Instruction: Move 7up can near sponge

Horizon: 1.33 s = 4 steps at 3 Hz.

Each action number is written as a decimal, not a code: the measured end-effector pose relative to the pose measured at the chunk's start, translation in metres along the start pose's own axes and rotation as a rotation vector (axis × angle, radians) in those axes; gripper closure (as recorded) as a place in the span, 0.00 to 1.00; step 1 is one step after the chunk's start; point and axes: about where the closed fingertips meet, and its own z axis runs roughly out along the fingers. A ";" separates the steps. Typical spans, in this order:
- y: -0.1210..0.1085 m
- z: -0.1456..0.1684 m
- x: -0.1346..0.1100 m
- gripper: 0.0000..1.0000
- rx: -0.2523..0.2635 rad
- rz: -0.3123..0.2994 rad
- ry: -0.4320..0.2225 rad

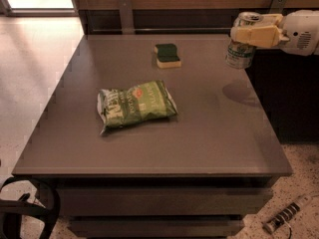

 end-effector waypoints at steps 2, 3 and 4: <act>-0.066 0.049 -0.005 1.00 0.078 -0.108 0.006; -0.066 0.049 -0.005 1.00 0.078 -0.108 0.006; -0.075 0.081 0.013 1.00 0.053 -0.053 -0.001</act>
Offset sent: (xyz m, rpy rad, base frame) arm 0.1191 0.0003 -0.0088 -0.0923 -0.1320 -0.1021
